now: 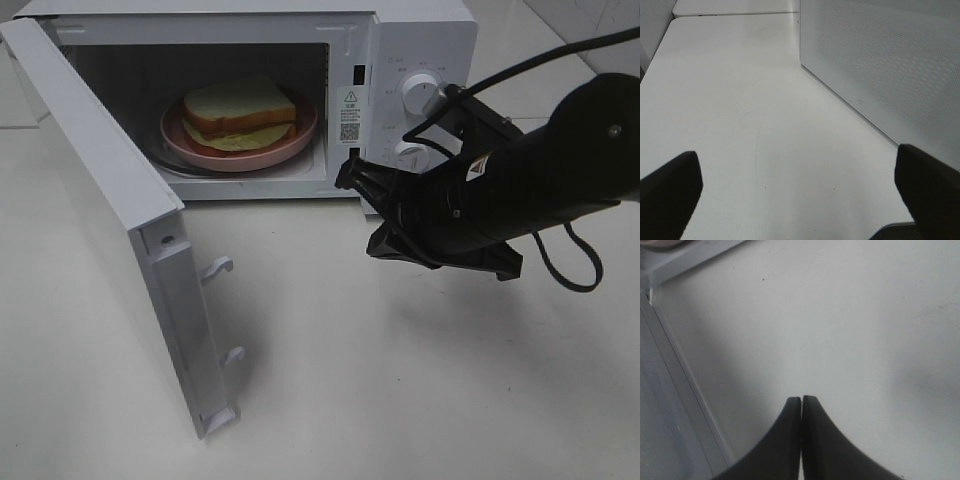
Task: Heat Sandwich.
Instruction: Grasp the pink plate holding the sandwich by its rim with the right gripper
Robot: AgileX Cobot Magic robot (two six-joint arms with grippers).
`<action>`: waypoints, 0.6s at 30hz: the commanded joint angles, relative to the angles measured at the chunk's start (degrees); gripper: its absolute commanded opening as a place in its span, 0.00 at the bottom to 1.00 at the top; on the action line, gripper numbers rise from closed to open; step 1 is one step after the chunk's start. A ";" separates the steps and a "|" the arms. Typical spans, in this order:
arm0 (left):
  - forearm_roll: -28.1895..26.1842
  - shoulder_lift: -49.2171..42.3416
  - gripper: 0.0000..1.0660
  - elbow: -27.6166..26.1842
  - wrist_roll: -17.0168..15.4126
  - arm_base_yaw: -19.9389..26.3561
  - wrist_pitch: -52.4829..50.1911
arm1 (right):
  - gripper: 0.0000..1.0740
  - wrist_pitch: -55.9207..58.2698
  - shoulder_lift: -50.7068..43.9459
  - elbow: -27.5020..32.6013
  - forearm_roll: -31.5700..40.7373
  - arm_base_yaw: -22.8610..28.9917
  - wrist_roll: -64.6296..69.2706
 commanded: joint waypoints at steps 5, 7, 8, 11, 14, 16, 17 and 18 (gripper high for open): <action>-0.06 -0.92 0.92 0.17 -0.06 -0.11 -0.57 | 0.03 15.24 -0.69 -5.39 -14.09 -0.06 -2.06; -0.06 -0.92 0.92 0.17 -0.06 -0.11 -0.57 | 0.04 21.83 -0.69 -7.62 -19.88 -0.06 -3.04; -0.06 -0.92 0.92 0.17 -0.06 -0.11 -0.57 | 0.04 24.12 -0.69 -8.42 -21.54 -0.06 -4.41; -0.06 -0.92 0.92 0.17 -0.06 -0.11 -0.57 | 0.05 30.08 -0.69 -10.49 -24.01 -0.06 -10.89; -0.06 -0.92 0.92 0.17 -0.06 -0.11 -0.57 | 0.05 34.95 -0.69 -12.20 -24.58 -0.06 -20.45; -0.06 -0.92 0.92 0.17 -0.06 -0.11 -0.57 | 0.06 37.70 -0.69 -12.89 -24.64 -0.06 -27.44; -0.06 -0.92 0.92 0.17 -0.06 -0.11 -0.57 | 0.06 38.90 -0.74 -13.24 -24.64 -0.06 -31.63; -0.06 -0.92 0.92 0.17 -0.06 -0.11 -0.57 | 0.06 40.11 -0.74 -13.52 -24.64 -0.06 -35.92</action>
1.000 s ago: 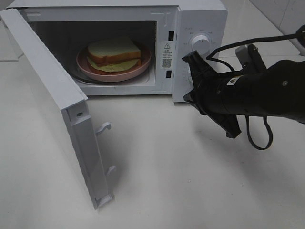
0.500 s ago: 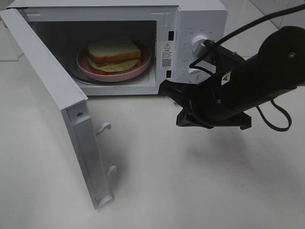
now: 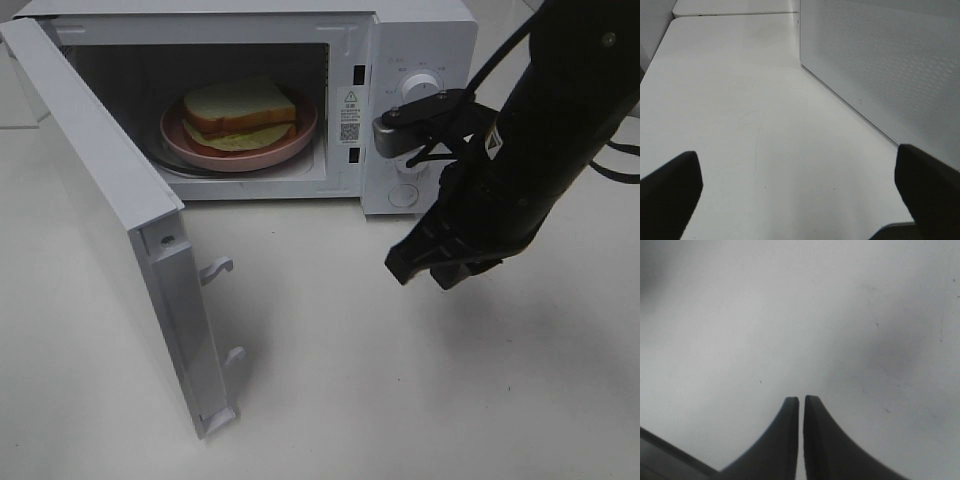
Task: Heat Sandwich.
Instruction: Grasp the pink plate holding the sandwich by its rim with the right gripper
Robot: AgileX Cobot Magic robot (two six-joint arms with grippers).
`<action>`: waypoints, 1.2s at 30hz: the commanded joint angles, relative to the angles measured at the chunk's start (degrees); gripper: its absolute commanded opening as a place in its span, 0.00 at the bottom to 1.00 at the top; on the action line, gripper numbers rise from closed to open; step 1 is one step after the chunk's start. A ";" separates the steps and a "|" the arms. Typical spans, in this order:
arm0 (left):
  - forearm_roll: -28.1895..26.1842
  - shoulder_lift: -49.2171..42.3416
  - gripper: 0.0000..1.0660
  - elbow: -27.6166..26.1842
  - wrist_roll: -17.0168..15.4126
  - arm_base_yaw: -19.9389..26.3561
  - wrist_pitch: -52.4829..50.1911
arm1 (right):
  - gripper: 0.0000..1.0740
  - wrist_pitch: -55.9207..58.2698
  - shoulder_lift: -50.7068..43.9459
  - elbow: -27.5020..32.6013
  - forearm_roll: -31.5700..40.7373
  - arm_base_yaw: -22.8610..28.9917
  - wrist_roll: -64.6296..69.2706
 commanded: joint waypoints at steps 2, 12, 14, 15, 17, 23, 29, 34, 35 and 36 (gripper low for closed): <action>-0.06 -0.92 0.92 0.17 -0.06 -0.11 -0.57 | 0.06 7.39 -0.74 -2.06 -0.57 -0.06 -23.09; -0.06 -0.92 0.92 0.17 -0.06 -0.11 -0.57 | 0.09 12.09 -0.74 -4.58 -0.80 -0.06 -57.93; -0.06 -0.92 0.92 0.17 -0.06 -0.11 -0.57 | 0.09 11.92 -0.74 -4.58 -0.80 -0.06 -61.54; -0.06 -0.92 0.92 0.17 -0.06 -0.11 -0.57 | 0.09 11.92 -0.74 -4.58 -0.80 -0.06 -64.69; -0.06 -0.92 0.92 0.17 -0.06 -0.11 -0.57 | 0.11 11.63 -0.74 -4.58 -1.26 -0.06 -71.16; -0.06 -0.92 0.92 0.17 -0.06 -0.11 -0.57 | 0.18 10.03 -0.74 -4.58 -5.04 -0.06 -74.94; -0.06 -0.92 0.92 0.17 -0.06 -0.11 -0.57 | 0.41 6.30 -0.74 -4.58 -8.77 -0.06 -74.48; -0.06 -0.92 0.92 0.17 -0.06 -0.11 -0.57 | 0.66 1.09 -0.74 -4.58 -8.59 -0.06 -71.56; -0.06 -0.92 0.91 0.17 -0.06 -0.11 -0.57 | 0.71 -0.34 -0.74 -4.58 -8.59 -0.06 -68.87; -0.06 -0.92 0.91 0.17 -0.06 -0.11 -0.57 | 0.79 -0.80 -0.74 -4.58 -8.59 -0.06 -67.95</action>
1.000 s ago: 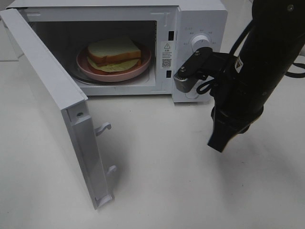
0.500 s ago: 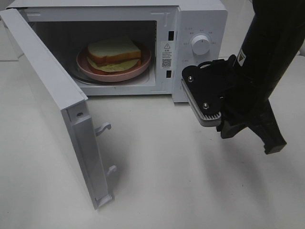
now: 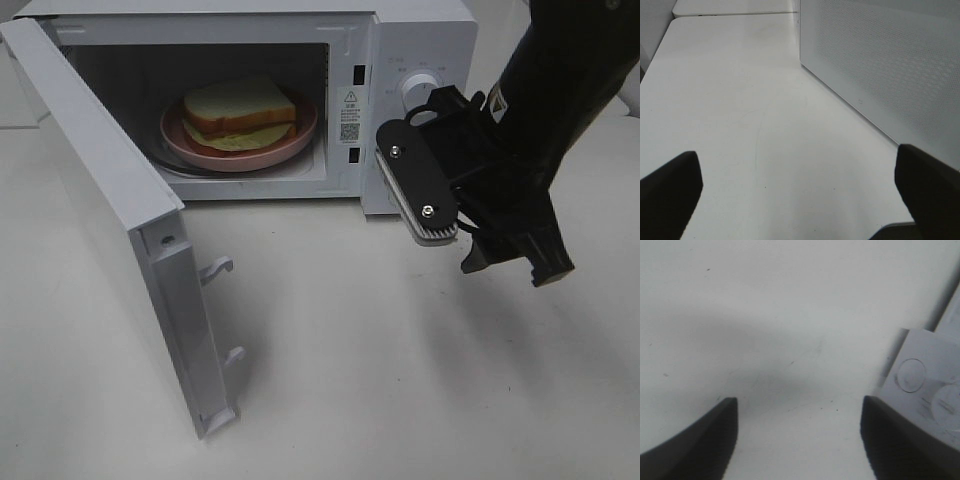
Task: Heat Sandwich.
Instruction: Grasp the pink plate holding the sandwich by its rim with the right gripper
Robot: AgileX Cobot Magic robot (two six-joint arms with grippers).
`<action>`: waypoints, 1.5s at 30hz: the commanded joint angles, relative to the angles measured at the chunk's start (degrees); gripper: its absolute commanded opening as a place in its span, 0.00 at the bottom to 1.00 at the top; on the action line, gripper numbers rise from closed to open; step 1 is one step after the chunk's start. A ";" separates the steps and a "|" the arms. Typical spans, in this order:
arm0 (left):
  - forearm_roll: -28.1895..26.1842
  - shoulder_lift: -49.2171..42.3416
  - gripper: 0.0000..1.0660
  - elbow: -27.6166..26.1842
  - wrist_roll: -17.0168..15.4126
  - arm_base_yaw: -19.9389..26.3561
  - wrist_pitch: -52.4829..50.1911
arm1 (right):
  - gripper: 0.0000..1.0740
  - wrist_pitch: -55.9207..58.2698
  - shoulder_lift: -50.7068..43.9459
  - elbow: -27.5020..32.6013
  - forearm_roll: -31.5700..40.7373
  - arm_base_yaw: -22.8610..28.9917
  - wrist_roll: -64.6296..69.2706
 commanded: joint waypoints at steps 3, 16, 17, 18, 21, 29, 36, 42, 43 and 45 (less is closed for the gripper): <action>-0.06 -0.92 0.91 0.17 -0.06 -0.11 -0.57 | 0.85 -2.35 -0.57 -0.23 0.06 -0.06 4.13; -0.06 -0.92 0.91 0.17 -0.06 -0.11 -0.57 | 0.86 -5.61 0.46 -1.55 0.11 0.11 2.64; -0.06 -0.92 0.91 0.17 -0.06 -0.11 -0.57 | 0.86 -5.56 0.74 -1.83 0.29 0.11 2.12; -0.06 -0.92 0.91 0.17 -0.06 -0.11 -0.57 | 0.85 -5.61 1.55 -2.41 0.34 0.80 1.26; -0.06 -0.92 0.91 0.17 -0.06 -0.11 -0.57 | 0.85 -5.67 2.41 -3.21 0.34 1.78 1.09; -0.06 -0.92 0.91 0.17 -0.06 -0.11 -0.57 | 0.83 -6.82 7.85 -9.28 0.46 4.13 0.97; -0.06 -0.92 0.91 0.17 -0.06 -0.11 -0.57 | 0.82 -8.82 11.12 -13.01 0.46 4.13 0.86; -0.06 -0.92 0.91 0.17 -0.06 -0.11 -0.57 | 0.81 -12.09 13.87 -16.56 0.52 4.76 0.80; -0.06 -0.92 0.91 0.17 -0.06 -0.11 -0.57 | 0.81 -13.29 14.32 -16.90 0.57 4.87 0.80; -0.06 -0.92 0.91 0.17 -0.06 -0.11 -0.57 | 0.81 -14.09 14.61 -17.19 0.57 5.21 0.80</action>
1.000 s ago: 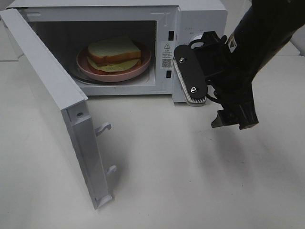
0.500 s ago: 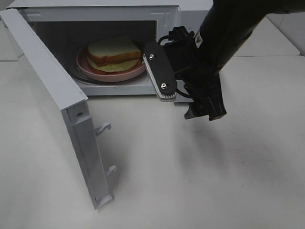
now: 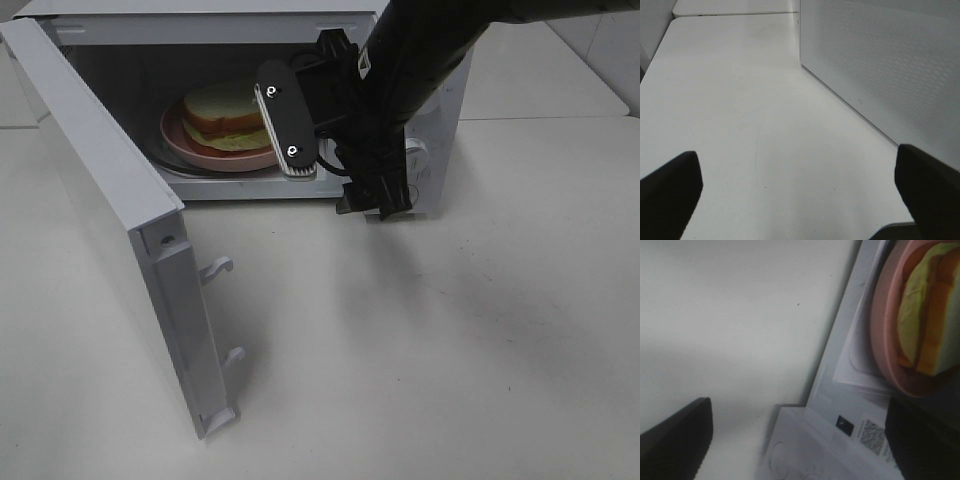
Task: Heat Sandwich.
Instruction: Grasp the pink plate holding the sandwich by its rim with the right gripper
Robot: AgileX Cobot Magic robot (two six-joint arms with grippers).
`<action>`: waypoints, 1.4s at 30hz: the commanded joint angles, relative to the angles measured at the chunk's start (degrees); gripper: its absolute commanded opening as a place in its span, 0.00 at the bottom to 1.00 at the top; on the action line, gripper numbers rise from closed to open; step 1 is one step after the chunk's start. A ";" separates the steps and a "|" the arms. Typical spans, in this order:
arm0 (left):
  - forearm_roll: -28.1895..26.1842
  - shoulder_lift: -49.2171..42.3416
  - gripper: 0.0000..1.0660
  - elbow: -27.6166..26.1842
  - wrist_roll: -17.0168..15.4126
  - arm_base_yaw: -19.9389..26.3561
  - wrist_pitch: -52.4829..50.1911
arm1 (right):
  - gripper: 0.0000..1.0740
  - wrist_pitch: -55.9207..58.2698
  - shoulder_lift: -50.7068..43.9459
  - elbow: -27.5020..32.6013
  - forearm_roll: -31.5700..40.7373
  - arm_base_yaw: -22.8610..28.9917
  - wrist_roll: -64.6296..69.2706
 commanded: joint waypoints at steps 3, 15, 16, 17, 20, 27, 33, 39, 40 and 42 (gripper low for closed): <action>-0.06 -0.92 0.91 0.17 -0.06 -0.11 -0.57 | 0.81 -3.55 3.55 -3.32 0.29 0.74 -0.46; -0.06 -0.92 0.91 0.17 -0.06 -0.11 -0.57 | 0.80 -3.95 12.38 -12.55 2.06 0.74 -0.63; -0.06 -0.92 0.91 0.17 -0.06 -0.11 -0.57 | 0.80 -3.84 13.01 -13.24 2.35 0.74 -0.63; -0.06 -0.92 0.91 0.17 -0.06 -0.11 -0.57 | 0.80 -3.84 13.81 -14.09 2.81 0.74 -0.63; -0.06 -0.92 0.91 0.17 -0.06 -0.11 -0.57 | 0.79 -3.95 16.21 -16.50 3.09 0.74 -0.63; -0.06 -0.92 0.91 0.17 -0.06 -0.11 -0.57 | 0.78 -3.95 21.43 -21.83 3.32 0.80 -0.17; -0.06 -0.92 0.91 0.17 -0.06 -0.11 -0.57 | 0.77 -3.90 24.12 -25.32 3.32 0.80 1.83; -0.06 -0.92 0.91 0.17 -0.06 -0.11 -0.57 | 0.77 -2.41 27.16 -29.56 3.32 0.80 2.86; -0.06 -0.92 0.91 0.17 -0.06 -0.11 -0.57 | 0.77 -1.83 27.73 -30.42 3.32 0.80 2.86; -0.06 -0.92 0.91 0.17 -0.06 -0.11 -0.57 | 0.76 -0.17 29.62 -33.52 3.50 0.80 2.86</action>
